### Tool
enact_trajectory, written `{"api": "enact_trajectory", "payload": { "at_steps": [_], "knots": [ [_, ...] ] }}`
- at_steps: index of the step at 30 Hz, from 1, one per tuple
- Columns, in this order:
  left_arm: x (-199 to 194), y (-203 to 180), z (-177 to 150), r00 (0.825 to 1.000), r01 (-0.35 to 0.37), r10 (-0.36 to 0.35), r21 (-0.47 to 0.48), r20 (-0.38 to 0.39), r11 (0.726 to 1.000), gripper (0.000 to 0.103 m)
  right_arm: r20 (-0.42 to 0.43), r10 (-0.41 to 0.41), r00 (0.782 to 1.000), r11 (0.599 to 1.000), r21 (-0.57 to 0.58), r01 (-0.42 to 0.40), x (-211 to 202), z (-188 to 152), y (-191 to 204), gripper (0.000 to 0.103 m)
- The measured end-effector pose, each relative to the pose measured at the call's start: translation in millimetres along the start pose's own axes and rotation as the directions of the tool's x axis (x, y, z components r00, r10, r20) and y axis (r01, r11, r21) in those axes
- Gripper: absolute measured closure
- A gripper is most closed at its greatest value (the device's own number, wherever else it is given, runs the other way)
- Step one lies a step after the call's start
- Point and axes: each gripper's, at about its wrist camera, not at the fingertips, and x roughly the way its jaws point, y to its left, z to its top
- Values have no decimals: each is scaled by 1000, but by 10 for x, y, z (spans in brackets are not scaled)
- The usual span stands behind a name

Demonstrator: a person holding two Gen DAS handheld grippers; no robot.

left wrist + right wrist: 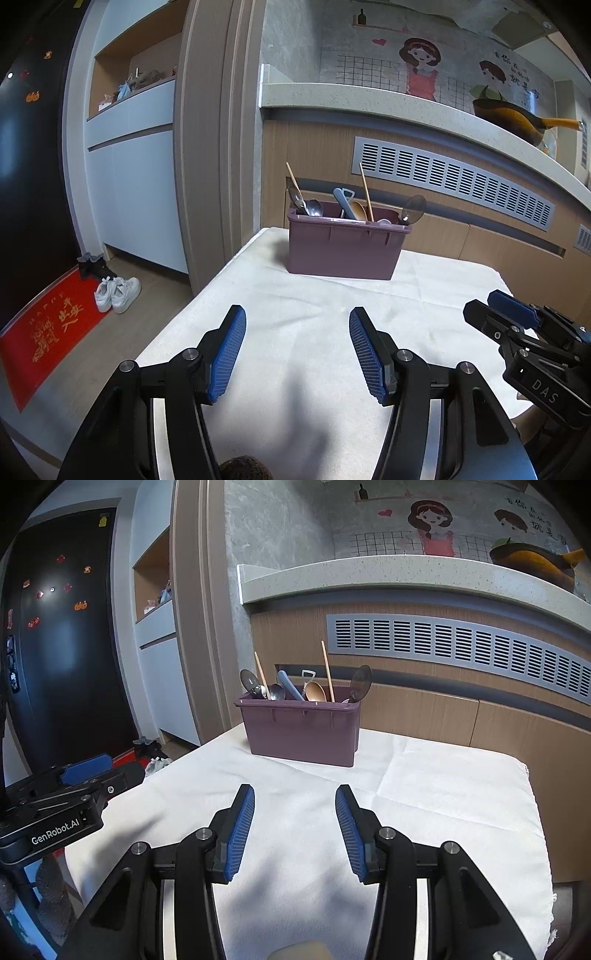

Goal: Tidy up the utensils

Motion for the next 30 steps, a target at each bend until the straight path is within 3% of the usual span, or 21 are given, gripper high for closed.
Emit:
{"api": "enact_trajectory", "payload": {
  "at_steps": [30],
  "knots": [
    [5,-3,-30,1000,11,-11,3,-14,1000,44,3,-7,1000,1000,9,7,-6,-8,-18,59]
  ]
}}
